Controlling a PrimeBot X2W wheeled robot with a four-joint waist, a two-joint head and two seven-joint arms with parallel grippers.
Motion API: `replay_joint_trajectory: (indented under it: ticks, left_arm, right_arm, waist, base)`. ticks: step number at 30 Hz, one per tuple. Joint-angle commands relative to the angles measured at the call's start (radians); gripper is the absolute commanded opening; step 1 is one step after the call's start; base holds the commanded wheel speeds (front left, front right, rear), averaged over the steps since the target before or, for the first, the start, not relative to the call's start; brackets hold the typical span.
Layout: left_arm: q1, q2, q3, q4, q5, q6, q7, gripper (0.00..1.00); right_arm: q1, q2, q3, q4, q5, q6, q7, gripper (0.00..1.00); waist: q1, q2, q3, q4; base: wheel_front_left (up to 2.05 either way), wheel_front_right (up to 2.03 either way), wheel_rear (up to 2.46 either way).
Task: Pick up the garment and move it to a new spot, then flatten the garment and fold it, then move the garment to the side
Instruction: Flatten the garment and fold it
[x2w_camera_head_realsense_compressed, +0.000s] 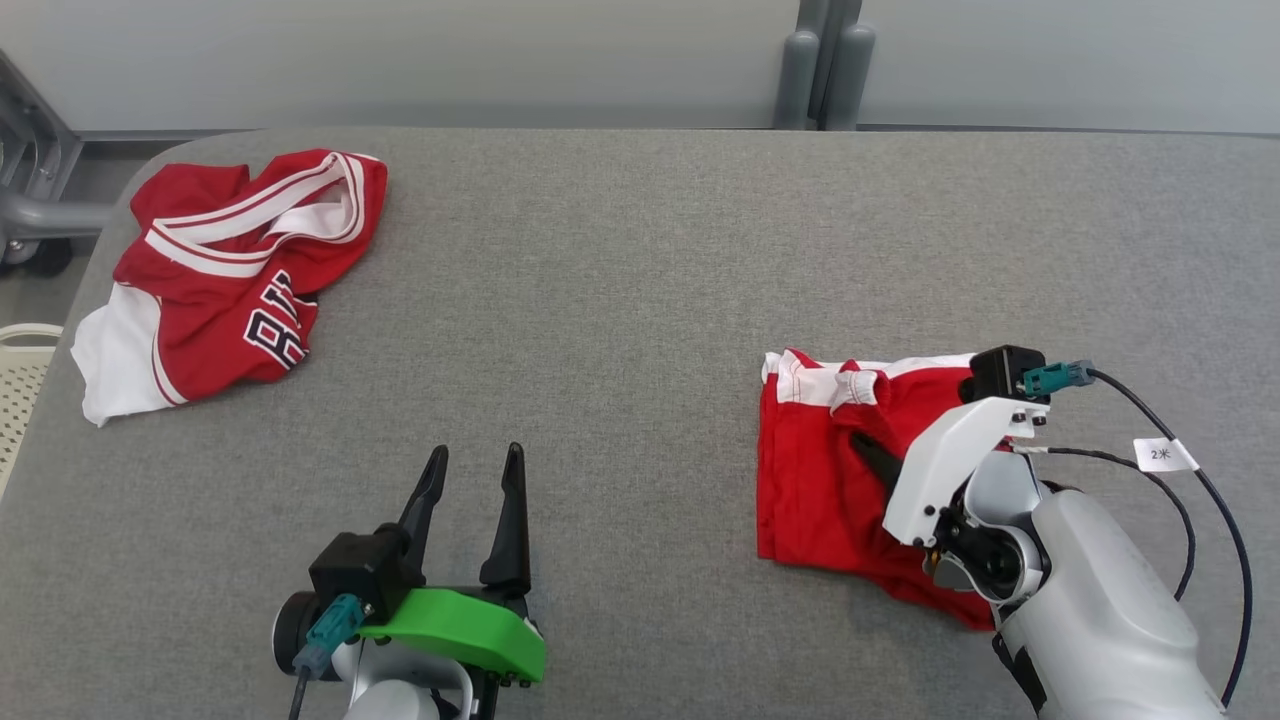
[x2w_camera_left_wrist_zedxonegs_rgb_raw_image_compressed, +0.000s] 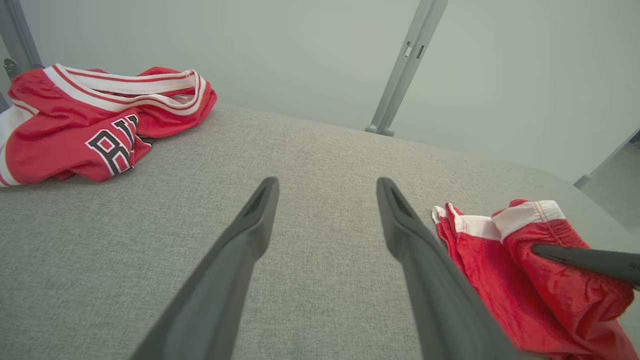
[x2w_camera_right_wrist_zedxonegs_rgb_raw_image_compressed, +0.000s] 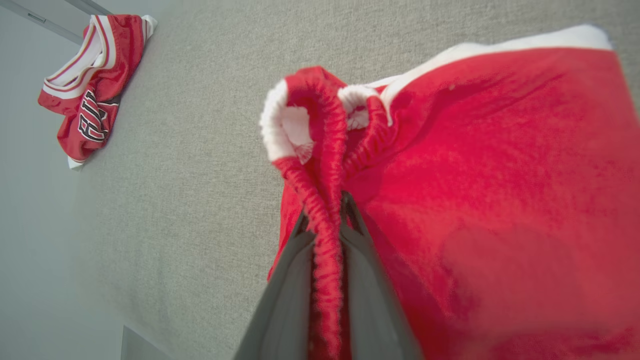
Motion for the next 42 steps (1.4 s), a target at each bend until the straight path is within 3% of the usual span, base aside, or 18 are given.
replay_joint_trajectory:
  ticks: [1,3,4,5,11,24,29,36,42]
  left_arm:
    - [-0.015,0.001,0.000,-0.001,-0.004,-0.002,-0.002,1.00]
    - [-0.017,0.000,0.001,0.002,-0.004,-0.004,-0.003,1.00]
    - [-0.018,0.000,0.001,0.003,-0.004,-0.004,-0.003,1.00]
    - [-0.018,-0.001,0.002,0.004,-0.003,-0.004,-0.003,1.00]
    - [-0.014,-0.002,0.006,0.009,-0.003,-0.002,-0.004,1.00]
    - [0.010,0.006,0.012,-0.007,0.000,0.007,-0.004,1.00]
    - [0.014,0.011,0.013,-0.015,0.000,0.008,-0.004,1.00]
    - [0.023,0.017,0.017,-0.044,0.009,0.017,-0.004,1.00]
    - [0.020,0.024,0.017,-0.065,0.016,0.020,-0.004,1.00]
  right_arm:
    - [-0.015,0.001,0.000,0.023,-0.014,0.000,-0.014,0.05]
    - [-0.035,0.002,0.000,0.059,-0.037,0.000,-0.030,0.47]
    - [-0.043,0.005,0.002,0.074,-0.043,0.000,-0.037,0.78]
    - [-0.051,0.007,0.002,0.087,-0.049,0.000,-0.045,1.00]
    - [-0.081,0.019,0.038,0.110,-0.052,0.000,-0.072,1.00]
    - [-0.054,0.027,0.073,-0.028,0.038,0.000,-0.090,1.00]
    - [-0.029,-0.017,0.062,-0.103,0.001,0.000,-0.114,1.00]
    - [0.037,-0.129,0.064,-0.216,-0.090,0.000,-0.198,1.00]
    - [0.114,-0.178,0.026,-0.237,-0.091,0.000,-0.207,1.00]
  waist:
    - [0.0000,0.0000,0.010,0.014]
    - [0.0000,0.0000,0.013,0.019]
    - [0.0000,0.0000,0.014,0.021]
    - [0.0000,0.0000,0.014,0.023]
    - [0.0000,0.0000,0.008,0.022]
    - [0.0000,0.0000,-0.013,-0.024]
    - [0.0000,0.0000,-0.020,-0.054]
    - [0.0000,0.0000,-0.025,-0.113]
    - [0.0000,0.0000,-0.016,-0.142]
  base:
    - [0.00,0.00,0.00]
    - [0.00,0.00,0.00]
    - [0.00,0.00,0.00]
    - [0.00,0.00,0.00]
    - [0.00,0.00,0.00]
    - [0.00,0.00,0.00]
    - [0.00,0.00,0.00]
    - [0.00,0.00,0.00]
    - [0.00,0.00,0.00]
